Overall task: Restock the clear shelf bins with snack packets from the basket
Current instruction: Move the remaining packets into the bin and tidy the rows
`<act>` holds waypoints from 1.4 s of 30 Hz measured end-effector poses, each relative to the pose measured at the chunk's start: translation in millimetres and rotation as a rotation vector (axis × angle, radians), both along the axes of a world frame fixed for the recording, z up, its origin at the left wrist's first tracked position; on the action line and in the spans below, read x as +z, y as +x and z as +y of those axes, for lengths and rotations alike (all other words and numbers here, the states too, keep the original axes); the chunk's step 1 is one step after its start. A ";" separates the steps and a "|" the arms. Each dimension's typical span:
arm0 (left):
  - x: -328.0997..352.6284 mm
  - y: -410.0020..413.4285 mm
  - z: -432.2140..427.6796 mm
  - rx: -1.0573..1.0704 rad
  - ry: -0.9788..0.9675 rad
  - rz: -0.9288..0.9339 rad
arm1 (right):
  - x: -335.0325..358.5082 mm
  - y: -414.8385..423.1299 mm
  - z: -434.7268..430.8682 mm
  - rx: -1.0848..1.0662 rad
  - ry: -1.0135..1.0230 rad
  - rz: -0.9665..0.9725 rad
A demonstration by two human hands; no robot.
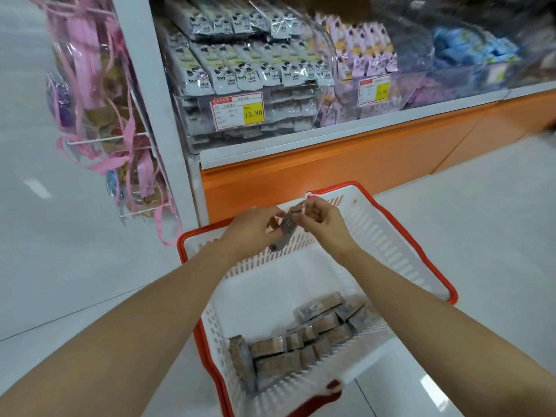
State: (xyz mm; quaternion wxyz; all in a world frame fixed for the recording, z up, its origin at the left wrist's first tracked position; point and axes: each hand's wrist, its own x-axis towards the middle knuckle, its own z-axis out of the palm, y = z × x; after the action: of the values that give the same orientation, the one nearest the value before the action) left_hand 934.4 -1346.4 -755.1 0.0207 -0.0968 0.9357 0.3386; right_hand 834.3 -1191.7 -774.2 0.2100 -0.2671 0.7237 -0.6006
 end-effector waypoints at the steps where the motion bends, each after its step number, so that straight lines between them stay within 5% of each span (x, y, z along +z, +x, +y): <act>1: 2.3 -1.8 1.7 0.013 0.060 0.006 | 7.4 1.0 1.3 -0.011 -0.031 -0.010; 10: 25.5 0.0 -1.8 0.253 0.425 0.108 | 26.8 6.9 13.2 0.061 0.070 0.174; 21: 78.3 -3.6 10.3 0.259 0.491 0.395 | 88.5 13.3 11.8 0.025 -0.026 0.434; 25: 99.8 3.3 9.0 0.324 0.292 0.598 | 120.5 10.5 7.7 -0.018 -0.111 0.492; 30: 128.9 18.3 -9.1 0.464 -0.366 0.980 | 178.7 -0.6 -12.6 -0.053 -0.177 0.579; 35: 131.7 37.1 -35.5 0.466 -0.754 0.561 | 221.0 -16.2 -68.7 0.038 -0.090 0.660; 42: 131.2 50.4 -50.0 0.378 -0.878 0.264 | 233.4 -25.8 -158.4 0.116 0.056 0.785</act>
State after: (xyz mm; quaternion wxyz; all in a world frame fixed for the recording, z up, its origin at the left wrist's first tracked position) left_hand 984.8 -1396.3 -623.9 -0.2027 -0.2207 0.9507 -0.0801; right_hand 808.5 -1350.1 -540.8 -0.0421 -0.5110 0.7487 -0.4201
